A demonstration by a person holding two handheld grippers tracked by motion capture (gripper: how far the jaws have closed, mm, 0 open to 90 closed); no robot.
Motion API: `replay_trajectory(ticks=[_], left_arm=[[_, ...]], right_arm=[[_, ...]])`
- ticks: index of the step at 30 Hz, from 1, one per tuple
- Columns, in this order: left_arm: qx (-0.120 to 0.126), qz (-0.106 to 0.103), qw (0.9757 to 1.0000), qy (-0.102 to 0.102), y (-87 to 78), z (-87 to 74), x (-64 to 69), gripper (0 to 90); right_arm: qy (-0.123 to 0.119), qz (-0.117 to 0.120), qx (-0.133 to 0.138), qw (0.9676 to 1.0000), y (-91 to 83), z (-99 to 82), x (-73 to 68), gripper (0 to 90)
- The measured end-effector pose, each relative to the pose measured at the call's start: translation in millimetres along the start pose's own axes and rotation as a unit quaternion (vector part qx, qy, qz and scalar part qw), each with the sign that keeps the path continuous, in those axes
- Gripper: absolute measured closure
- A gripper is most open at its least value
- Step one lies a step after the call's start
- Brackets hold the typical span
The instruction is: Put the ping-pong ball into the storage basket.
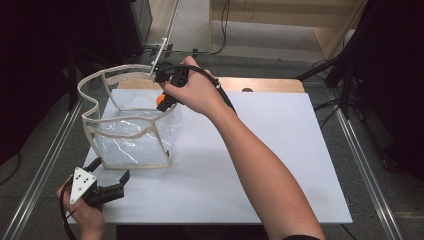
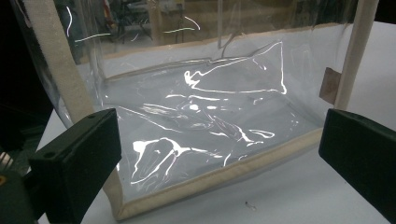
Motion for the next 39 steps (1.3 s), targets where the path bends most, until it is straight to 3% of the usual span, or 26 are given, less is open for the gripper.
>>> replay_trajectory(ticks=[2, 5, 11, 14, 24, 26, 39], left_arm=[[0.000, 0.000, 1.0000, 0.000, 0.0, 0.0, 0.0, 0.0], [0.001, 0.000, 1.0000, -0.001, 0.1, 0.0, 0.1, 0.0], [-0.001, 0.000, 1.0000, 0.001, 0.0, 0.0, 0.0, 0.0], [-0.001, 0.000, 1.0000, 0.001, 0.0, 0.0, 0.0, 0.0], [-0.001, 0.000, 1.0000, 0.003, 0.3, 0.0, 0.3, 0.0], [-0.002, 0.000, 1.0000, 0.003, 0.3, 0.0, 0.3, 0.0], [-0.002, 0.000, 1.0000, 0.003, 0.3, 0.0, 0.3, 0.0]], right_arm=[[0.001, -0.007, 0.002, 1.0000, -0.3, -0.5, 1.3, 46.8], [0.004, -0.006, 0.007, 0.9999, -1.8, -1.1, 1.2, 39.3], [0.005, -0.033, 0.026, 0.9991, -7.2, -2.7, 0.5, 22.6], [0.007, -0.033, 0.040, 0.9986, -11.7, -4.7, 0.4, 15.5], [0.025, -0.046, 0.059, 0.9969, -25.7, -18.3, 2.9, 7.4], [0.027, -0.048, 0.062, 0.9965, -27.6, -22.0, 3.6, 0.0], [0.041, -0.056, 0.066, 0.9954, -34.2, -46.6, 8.4, 0.0]])
Point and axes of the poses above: each handheld gripper's, and its own axes: y roughly forward along the jaws, z roughly out of its top, x roughly to its right, the point moved 2 cm from there along y, roughly forward along the jaws, and after that the axes turned 13 degrees about y, right-handed, at the moved point
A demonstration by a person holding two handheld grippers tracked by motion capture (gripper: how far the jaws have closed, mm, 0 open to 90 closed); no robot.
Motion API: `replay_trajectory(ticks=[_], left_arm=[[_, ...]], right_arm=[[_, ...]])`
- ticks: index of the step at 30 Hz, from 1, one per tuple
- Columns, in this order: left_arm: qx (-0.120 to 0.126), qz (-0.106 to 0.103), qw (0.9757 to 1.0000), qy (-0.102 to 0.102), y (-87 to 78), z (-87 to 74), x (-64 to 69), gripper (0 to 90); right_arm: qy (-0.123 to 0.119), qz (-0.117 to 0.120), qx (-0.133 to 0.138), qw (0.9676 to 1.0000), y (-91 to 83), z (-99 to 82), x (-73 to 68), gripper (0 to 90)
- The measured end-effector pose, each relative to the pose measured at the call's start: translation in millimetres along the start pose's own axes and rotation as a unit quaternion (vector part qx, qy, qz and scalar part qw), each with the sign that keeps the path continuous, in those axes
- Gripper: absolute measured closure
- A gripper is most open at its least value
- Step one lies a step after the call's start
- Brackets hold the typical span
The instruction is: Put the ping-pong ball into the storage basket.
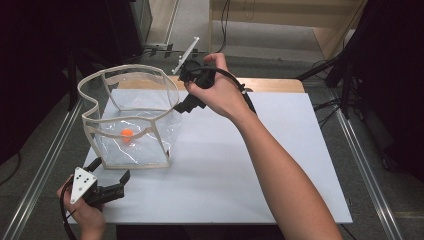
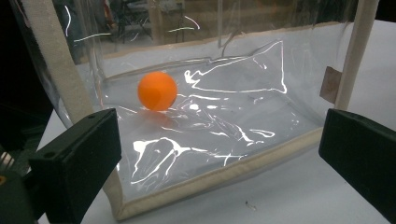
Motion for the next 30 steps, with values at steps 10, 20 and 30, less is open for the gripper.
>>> replay_trajectory(ticks=[10, 20, 30], left_arm=[[0.000, 0.001, 1.0000, 0.000, 0.3, 0.1, 0.4, 0.0], [0.000, 0.001, 1.0000, 0.001, 0.2, 0.1, 0.5, 0.0], [-0.001, 0.001, 1.0000, 0.001, 0.2, 0.1, 0.6, 0.0]], right_arm=[[0.006, -0.001, -0.002, 1.0000, 3.0, -18.8, 4.3, 0.0], [0.015, 0.005, -0.002, 0.9999, 11.0, -35.7, 8.7, 0.0], [0.016, 0.011, 0.014, 0.9997, 18.0, -51.1, 10.8, 0.0]])
Point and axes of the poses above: each handheld gripper's, and its own axes: y roughly forward along the jaws, z roughly out of its top, x roughly to its right, the point moved 2 cm from there along y, roughly forward along the jaws, and after that the axes turned 13 degrees about y, right-handed, at the moved point
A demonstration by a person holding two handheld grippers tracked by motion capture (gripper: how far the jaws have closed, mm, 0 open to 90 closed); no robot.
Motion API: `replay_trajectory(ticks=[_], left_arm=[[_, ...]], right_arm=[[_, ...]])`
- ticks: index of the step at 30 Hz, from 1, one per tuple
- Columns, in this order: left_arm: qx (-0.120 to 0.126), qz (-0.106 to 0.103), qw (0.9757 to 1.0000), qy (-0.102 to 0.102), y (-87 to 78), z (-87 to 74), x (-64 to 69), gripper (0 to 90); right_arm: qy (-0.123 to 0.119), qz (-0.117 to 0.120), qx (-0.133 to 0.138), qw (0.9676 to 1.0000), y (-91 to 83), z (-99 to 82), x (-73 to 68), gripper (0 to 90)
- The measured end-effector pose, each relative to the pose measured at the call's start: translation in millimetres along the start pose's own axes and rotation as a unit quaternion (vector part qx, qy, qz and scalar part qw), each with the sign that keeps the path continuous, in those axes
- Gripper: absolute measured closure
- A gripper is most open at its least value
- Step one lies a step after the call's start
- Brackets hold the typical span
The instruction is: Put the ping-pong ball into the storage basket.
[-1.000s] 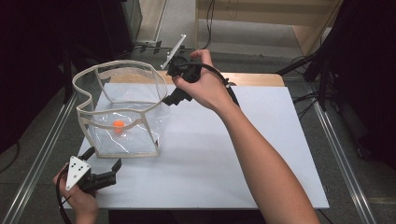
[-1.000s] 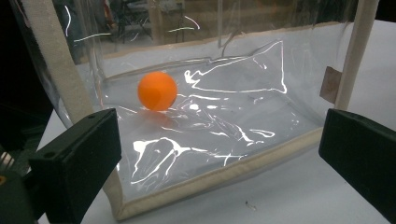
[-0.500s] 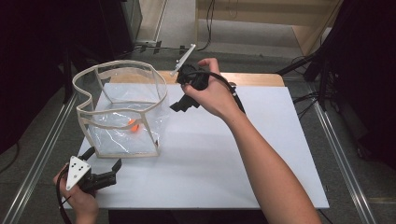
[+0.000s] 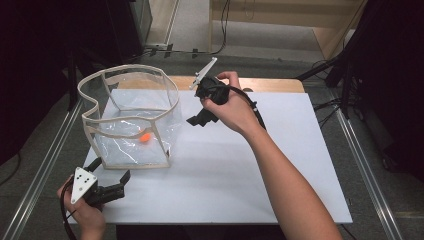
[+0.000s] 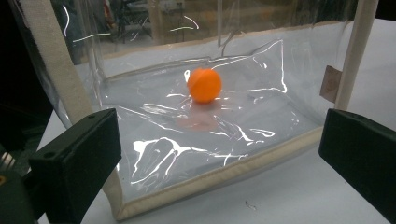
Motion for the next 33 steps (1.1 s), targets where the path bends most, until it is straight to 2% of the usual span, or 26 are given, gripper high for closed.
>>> replay_trajectory(ticks=[3, 4, 6, 12, 14, 23, 28, 33], left_arm=[[0.000, 0.000, 1.0000, 0.000, 0.0, 0.0, 0.0, 0.0], [0.000, 0.000, 1.0000, 0.000, 0.0, 0.0, 0.0, 0.0], [0.000, 0.000, 1.0000, 0.000, 0.0, 0.0, 0.0, 0.0], [-0.001, 0.000, 1.0000, 0.002, -0.1, 0.0, 0.0, 0.0], [-0.001, 0.000, 1.0000, 0.002, 0.0, 0.0, 0.0, 0.0], [-0.001, 0.000, 1.0000, 0.002, -0.1, 0.0, 0.0, 0.0], [-0.001, 0.000, 1.0000, 0.002, -0.3, -0.1, -0.1, 0.0], [0.000, 0.000, 1.0000, 0.002, -0.1, -0.1, 0.0, 0.0]], right_arm=[[-0.005, 0.001, 0.004, 1.0000, 1.4, -4.2, 1.1, 0.0], [0.002, -0.002, 0.002, 1.0000, 1.2, -6.4, 0.5, 0.0], [-0.003, -0.004, 0.008, 1.0000, 2.8, -10.1, 1.5, 0.0], [0.001, -0.001, 0.012, 0.9999, 7.1, -22.1, 3.9, 0.0], [0.009, -0.002, 0.010, 0.9999, 7.3, -26.6, 3.9, 0.0], [0.015, -0.001, 0.026, 0.9995, 10.4, -47.4, 9.0, 0.0], [0.029, -0.005, 0.026, 0.9992, 11.5, -60.2, 10.7, 0.0], [0.032, -0.006, 0.031, 0.9990, 13.0, -70.7, 14.5, 0.0]])
Point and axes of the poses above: each handheld gripper's, and its own axes: y roughly forward along the jaws, z roughly out of its top, x roughly to its right, the point moved 2 cm from there along y, roughly forward along the jaws, and after that the axes turned 13 degrees about y, right-handed, at the moved point
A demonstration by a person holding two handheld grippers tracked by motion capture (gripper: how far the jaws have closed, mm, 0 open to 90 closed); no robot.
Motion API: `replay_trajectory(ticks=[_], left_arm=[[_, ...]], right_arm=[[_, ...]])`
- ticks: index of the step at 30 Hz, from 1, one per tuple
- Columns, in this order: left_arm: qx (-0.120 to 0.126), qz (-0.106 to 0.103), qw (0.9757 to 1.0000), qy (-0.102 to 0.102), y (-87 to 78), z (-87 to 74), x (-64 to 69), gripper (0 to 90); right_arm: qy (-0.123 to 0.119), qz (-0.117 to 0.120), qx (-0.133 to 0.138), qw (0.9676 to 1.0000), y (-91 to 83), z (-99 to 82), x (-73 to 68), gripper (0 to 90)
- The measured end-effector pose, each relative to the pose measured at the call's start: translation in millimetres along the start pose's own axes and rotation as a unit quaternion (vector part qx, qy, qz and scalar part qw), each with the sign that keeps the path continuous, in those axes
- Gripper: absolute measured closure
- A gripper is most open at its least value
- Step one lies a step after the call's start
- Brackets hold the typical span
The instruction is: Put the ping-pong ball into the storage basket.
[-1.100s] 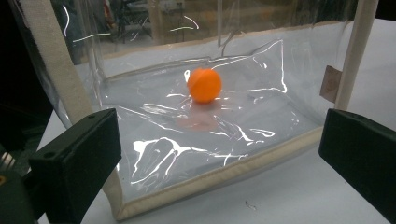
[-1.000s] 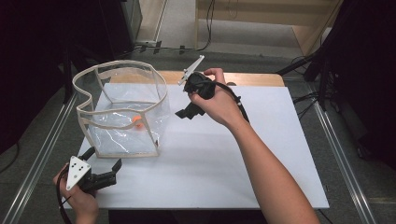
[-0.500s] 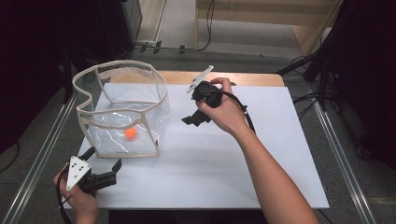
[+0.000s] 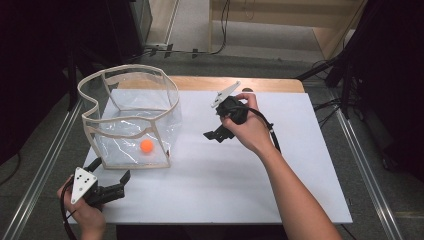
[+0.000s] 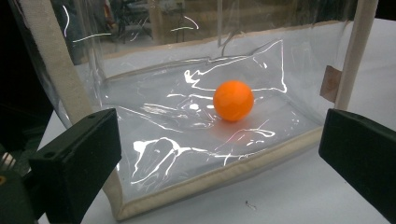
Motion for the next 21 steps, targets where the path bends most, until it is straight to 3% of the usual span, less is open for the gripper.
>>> replay_trajectory(ticks=[21], left_arm=[[0.001, 0.000, 1.0000, 0.001, 0.2, 0.1, 0.5, 0.0]], right_arm=[[0.028, -0.003, 0.012, 0.9995, 8.3, -40.0, 9.4, 0.0]])
Point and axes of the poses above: each handheld gripper's, and its own axes: y roughly forward along the jaws, z roughly out of its top, x roughly to its right, the point moved 2 cm from there along y, roughly forward along the jaws, and after that the axes turned 13 degrees about y, right-handed, at the moved point
